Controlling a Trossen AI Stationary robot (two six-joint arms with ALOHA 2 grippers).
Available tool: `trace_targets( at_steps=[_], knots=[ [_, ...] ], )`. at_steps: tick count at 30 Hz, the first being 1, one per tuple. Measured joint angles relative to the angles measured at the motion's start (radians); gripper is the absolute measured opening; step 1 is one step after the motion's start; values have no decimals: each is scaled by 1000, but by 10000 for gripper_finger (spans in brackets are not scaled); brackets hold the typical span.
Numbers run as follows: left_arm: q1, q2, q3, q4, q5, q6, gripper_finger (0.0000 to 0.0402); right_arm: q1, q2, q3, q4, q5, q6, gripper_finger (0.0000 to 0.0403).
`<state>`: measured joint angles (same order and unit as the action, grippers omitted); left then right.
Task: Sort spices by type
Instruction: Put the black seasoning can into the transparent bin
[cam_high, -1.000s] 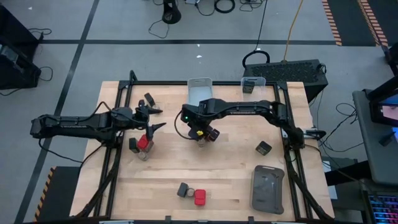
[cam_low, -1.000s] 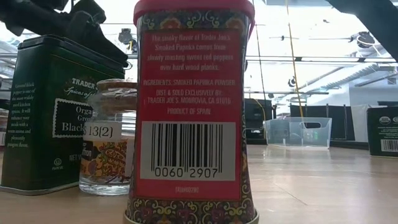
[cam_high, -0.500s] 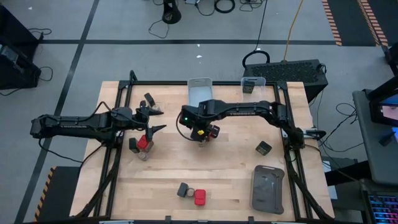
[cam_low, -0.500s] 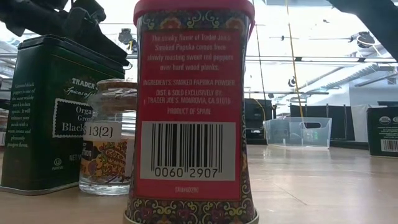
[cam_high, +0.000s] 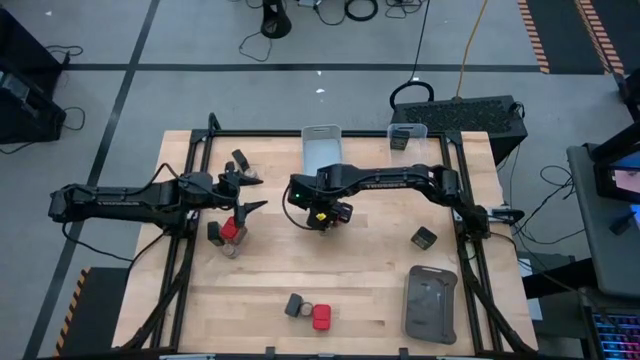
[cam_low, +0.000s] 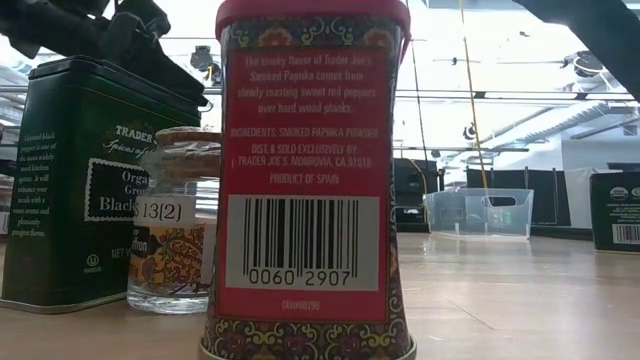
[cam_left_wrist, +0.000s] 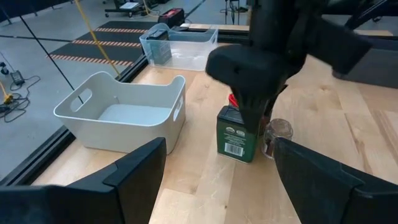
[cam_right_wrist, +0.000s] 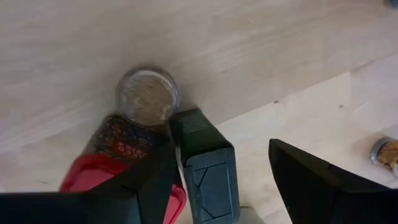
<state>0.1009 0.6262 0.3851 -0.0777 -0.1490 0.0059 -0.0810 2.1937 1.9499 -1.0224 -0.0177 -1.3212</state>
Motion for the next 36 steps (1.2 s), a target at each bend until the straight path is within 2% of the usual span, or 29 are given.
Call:
trace_targets(
  at_steps=[8,20,29,36],
  knots=[
    [0,0,0,-6,0,0,301,-11,17,0,4,42,-9,242],
    [0,0,0,-6,0,0,301,-58,18,0,-4,43,-8,242],
    [0,0,0,-7,0,0,301,-61,18,-1,-17,39,-60,214],
    [0,0,0,-9,0,0,301,-56,18,-28,-13,39,-93,212]
  ],
)
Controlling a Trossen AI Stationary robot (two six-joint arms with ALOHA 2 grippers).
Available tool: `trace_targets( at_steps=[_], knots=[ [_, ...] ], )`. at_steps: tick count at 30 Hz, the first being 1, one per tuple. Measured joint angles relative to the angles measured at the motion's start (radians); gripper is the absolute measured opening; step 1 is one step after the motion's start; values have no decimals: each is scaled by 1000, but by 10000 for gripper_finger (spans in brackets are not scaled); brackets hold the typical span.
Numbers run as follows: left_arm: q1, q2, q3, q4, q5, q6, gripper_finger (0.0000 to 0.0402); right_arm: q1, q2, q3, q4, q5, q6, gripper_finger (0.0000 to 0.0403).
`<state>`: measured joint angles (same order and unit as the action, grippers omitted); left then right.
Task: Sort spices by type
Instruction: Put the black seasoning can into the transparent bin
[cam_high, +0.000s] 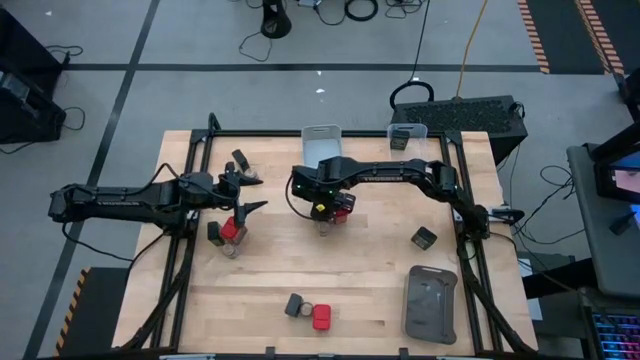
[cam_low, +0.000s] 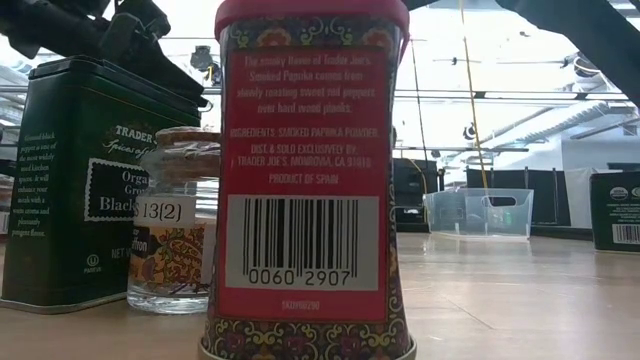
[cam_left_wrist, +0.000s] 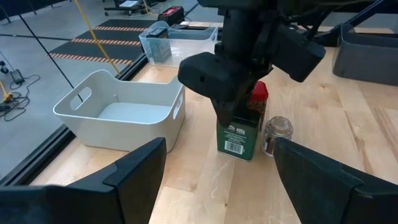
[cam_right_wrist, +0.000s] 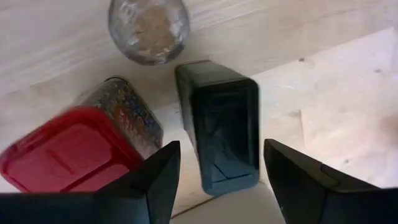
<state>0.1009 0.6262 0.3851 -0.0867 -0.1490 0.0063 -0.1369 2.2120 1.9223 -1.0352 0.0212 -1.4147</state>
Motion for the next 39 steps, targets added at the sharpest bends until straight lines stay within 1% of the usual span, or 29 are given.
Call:
trace_targets(
  at_steps=[14,18,26,30,39],
  knots=[
    [0,0,0,0,0,0,301,17,0,-4,21,0,-63,209],
    [0,0,0,0,0,0,301,18,0,-4,21,0,-64,190],
    [0,0,0,-5,0,0,301,17,0,-4,20,0,-64,131],
    [0,0,0,-5,0,0,301,17,0,-4,22,4,-62,110],
    [0,0,0,-5,0,0,301,17,0,7,53,8,2,113]
  ],
)
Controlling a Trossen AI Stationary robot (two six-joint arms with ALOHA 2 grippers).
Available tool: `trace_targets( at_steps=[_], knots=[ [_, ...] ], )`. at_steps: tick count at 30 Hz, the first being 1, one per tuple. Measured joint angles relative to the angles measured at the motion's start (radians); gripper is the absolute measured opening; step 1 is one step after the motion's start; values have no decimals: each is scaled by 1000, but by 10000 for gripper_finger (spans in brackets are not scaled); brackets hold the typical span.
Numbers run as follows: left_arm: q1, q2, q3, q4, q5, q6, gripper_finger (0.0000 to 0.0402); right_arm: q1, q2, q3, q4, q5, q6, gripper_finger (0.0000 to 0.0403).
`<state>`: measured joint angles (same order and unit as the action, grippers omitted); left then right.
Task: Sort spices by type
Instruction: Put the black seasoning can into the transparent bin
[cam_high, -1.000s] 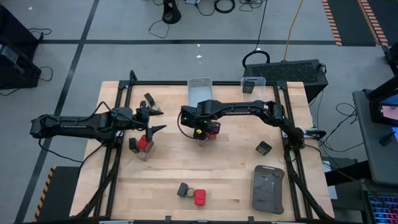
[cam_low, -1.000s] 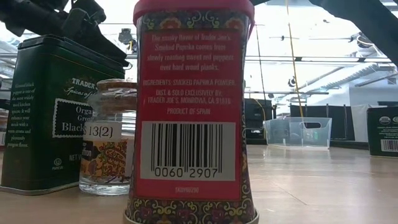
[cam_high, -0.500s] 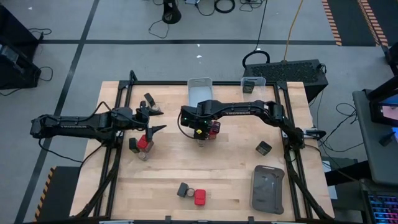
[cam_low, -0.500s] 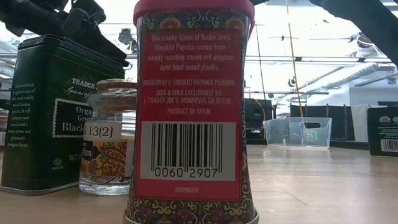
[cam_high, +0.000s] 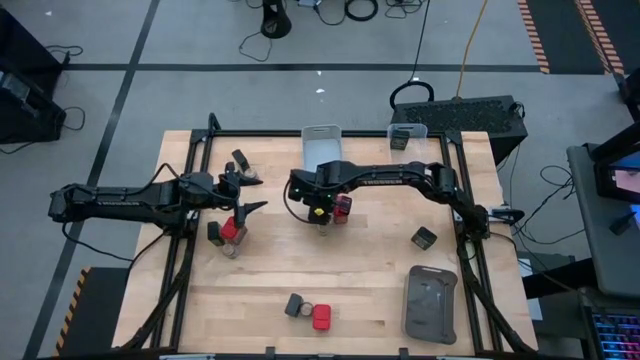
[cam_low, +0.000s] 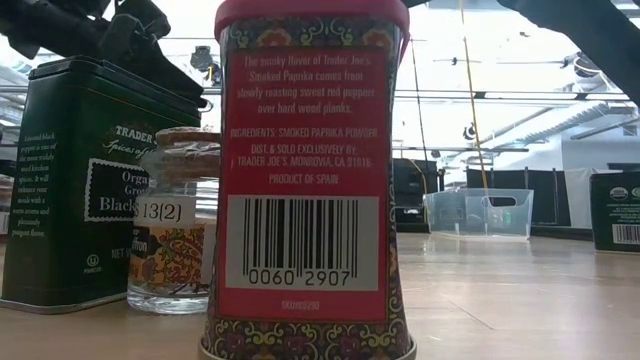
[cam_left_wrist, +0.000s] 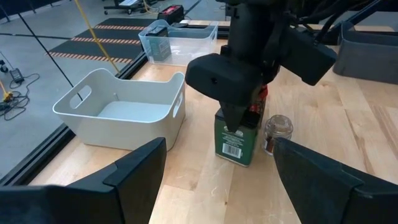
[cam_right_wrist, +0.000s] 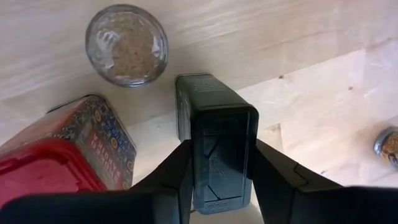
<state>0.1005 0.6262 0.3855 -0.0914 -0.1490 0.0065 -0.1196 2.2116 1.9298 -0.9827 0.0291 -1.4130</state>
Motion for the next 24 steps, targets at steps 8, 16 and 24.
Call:
trace_targets(
  at_steps=[8,16,24],
  knots=[
    [0,0,0,0,0,0,301,-18,0,150,-158,47,122,109],
    [0,0,0,3,0,0,301,-90,-4,418,-357,44,313,108],
    [0,0,0,4,3,4,301,-302,-158,397,-508,31,555,106]
  ],
)
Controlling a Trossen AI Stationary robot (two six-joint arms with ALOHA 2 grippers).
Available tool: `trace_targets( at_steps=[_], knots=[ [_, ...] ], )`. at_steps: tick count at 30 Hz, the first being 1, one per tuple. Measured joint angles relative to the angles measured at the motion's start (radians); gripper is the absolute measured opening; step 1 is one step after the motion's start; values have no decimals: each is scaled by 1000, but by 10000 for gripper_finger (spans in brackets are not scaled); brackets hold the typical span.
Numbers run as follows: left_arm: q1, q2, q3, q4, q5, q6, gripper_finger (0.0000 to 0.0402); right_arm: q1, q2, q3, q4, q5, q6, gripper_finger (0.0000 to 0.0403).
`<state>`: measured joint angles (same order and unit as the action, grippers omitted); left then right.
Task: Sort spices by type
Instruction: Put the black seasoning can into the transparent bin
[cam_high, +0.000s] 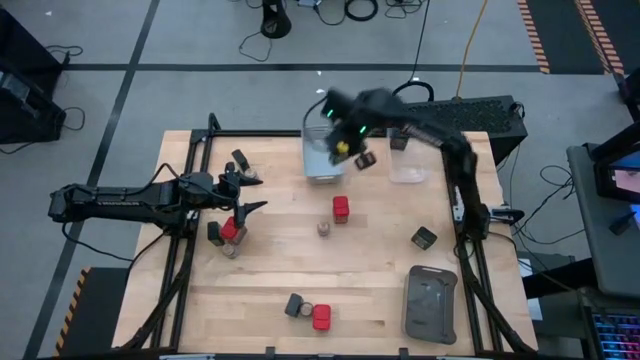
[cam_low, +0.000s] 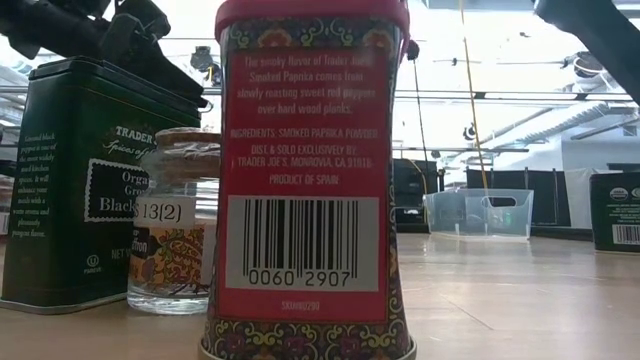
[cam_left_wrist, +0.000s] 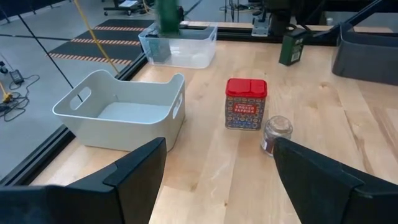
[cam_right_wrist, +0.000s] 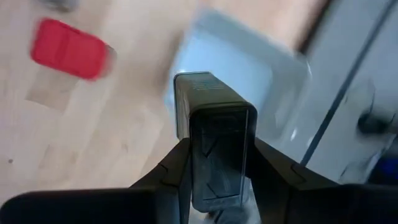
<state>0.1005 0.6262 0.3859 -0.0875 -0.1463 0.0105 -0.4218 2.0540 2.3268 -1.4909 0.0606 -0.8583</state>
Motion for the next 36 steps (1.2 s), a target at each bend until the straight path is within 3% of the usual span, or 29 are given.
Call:
trace_targets(
  at_steps=[9,19,25,32,36],
  knots=[
    [0,0,0,0,4,-1,301,-227,-40,-15,-75,-9,225,111],
    [0,0,0,-17,5,0,301,-350,-59,-189,-79,-12,231,111],
    [0,0,0,-29,5,3,301,-415,-204,-383,-43,-3,192,111],
    [0,0,0,-26,5,14,301,-446,-427,-717,207,-10,84,111],
    [0,0,0,-25,4,1,301,-448,-482,-872,341,-5,30,111]
  ],
)
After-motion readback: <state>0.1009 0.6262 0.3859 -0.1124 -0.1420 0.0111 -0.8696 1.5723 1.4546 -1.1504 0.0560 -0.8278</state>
